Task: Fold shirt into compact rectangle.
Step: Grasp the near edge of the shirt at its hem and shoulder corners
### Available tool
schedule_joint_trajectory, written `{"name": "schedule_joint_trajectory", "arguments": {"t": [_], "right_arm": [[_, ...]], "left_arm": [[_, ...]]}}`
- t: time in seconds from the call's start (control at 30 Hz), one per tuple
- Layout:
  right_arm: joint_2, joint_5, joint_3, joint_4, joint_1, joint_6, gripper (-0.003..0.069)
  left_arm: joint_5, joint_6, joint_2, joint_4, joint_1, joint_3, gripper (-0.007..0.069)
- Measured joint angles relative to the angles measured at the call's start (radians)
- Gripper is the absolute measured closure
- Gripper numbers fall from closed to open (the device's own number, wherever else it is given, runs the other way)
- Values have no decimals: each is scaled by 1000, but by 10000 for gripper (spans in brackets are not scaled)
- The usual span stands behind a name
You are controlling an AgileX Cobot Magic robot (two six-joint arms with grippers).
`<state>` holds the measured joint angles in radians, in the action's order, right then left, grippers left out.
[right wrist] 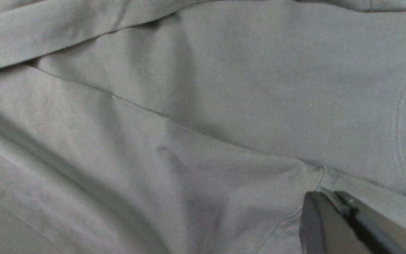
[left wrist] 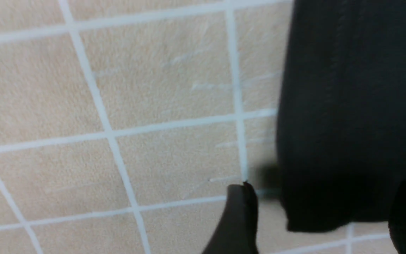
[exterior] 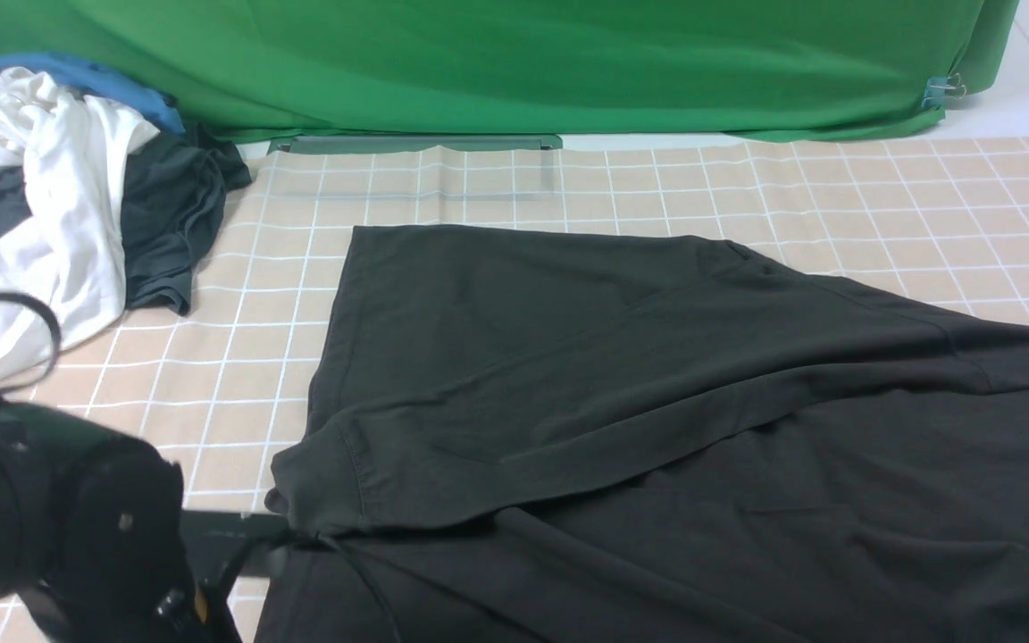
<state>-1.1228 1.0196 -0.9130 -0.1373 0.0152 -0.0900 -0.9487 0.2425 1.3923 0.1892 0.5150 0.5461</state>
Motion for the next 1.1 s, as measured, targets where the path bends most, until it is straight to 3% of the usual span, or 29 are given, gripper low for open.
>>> {"name": "schedule_joint_trajectory", "arguments": {"t": [0.17, 0.27, 0.37, 0.47, 0.7, 0.97, 1.1], "right_arm": [[0, -1, 0, 0, 0, -1, 604], [0, 0, 0, 0, 0, -1, 598], [0, 4, 0, -2, 0, -2, 585], [0, 23, 0, -2, 0, 0, 573], [0, 119, 11, -2, 0, 5, 525], [0, 80, 244, -3, 0, 42, 176], [-13, 19, 363, -16, 0, 55, 104]], "left_arm": [[15, 0, 56, 0, 2, -14, 123], [7, -3, 69, -14, 2, -12, 256], [12, -28, 71, -5, 2, -7, 470], [11, -46, 61, -6, 2, 10, 586], [-97, -12, -66, -68, 3, 81, 592], [-202, 61, -216, -120, 3, 86, 592], [-204, 66, -225, -128, 3, 86, 592]]}}
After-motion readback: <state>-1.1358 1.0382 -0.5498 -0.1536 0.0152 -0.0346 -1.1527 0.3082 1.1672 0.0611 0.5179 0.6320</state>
